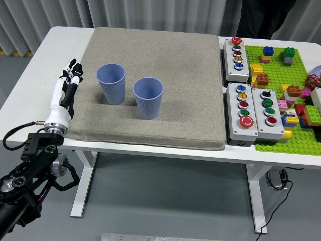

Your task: Pick cup pour cup place

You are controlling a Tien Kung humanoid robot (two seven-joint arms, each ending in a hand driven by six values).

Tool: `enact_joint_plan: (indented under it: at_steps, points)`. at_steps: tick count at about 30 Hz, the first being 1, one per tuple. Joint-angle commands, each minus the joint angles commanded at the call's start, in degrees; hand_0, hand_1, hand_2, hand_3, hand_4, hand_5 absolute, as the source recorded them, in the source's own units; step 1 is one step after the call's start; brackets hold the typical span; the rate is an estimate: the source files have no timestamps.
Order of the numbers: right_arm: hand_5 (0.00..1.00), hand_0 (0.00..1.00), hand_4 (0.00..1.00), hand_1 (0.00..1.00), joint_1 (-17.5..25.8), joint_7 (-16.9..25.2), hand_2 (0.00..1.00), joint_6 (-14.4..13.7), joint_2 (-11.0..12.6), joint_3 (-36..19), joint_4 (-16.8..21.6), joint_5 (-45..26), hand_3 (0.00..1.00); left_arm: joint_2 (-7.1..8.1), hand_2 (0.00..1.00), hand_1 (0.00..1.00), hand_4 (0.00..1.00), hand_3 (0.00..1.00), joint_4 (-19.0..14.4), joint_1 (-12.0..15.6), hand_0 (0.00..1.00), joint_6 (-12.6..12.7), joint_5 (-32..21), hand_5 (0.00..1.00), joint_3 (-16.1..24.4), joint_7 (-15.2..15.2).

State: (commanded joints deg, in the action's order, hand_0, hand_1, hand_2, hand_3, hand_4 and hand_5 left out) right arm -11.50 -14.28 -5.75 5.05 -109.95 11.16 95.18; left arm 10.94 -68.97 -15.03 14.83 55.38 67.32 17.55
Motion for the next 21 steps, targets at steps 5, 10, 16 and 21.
enact_joint_plan:
  at_steps: [5,10,16,21]
  points:
    - [0.260,0.699,0.002,0.638,-0.11,0.07,0.597,0.02,0.05,-0.03,-0.03,0.02,0.595,0.10,0.998,0.958,0.903,0.998,-0.30,0.14,0.938,-0.23,1.08,0.535,0.13,-0.01]
    - [0.259,0.699,0.002,0.638,-0.17,0.10,0.597,0.01,0.07,-0.06,-0.05,0.01,0.595,0.29,0.998,0.964,0.937,0.998,-0.58,0.46,0.943,-1.65,2.26,0.409,0.38,-0.21]
    - [0.260,0.699,0.002,0.638,-0.14,0.06,0.597,0.05,0.06,-0.15,-0.04,0.22,0.594,0.62,0.998,0.974,0.931,0.998,-1.16,0.91,0.952,-3.64,3.86,0.322,0.44,-0.94]
    - [0.260,0.699,0.002,0.638,-0.16,0.08,0.597,0.10,0.07,-0.32,-0.05,0.48,0.595,1.23,0.998,0.983,0.924,0.998,-1.59,1.26,0.962,-4.33,6.13,0.251,0.04,-1.83]
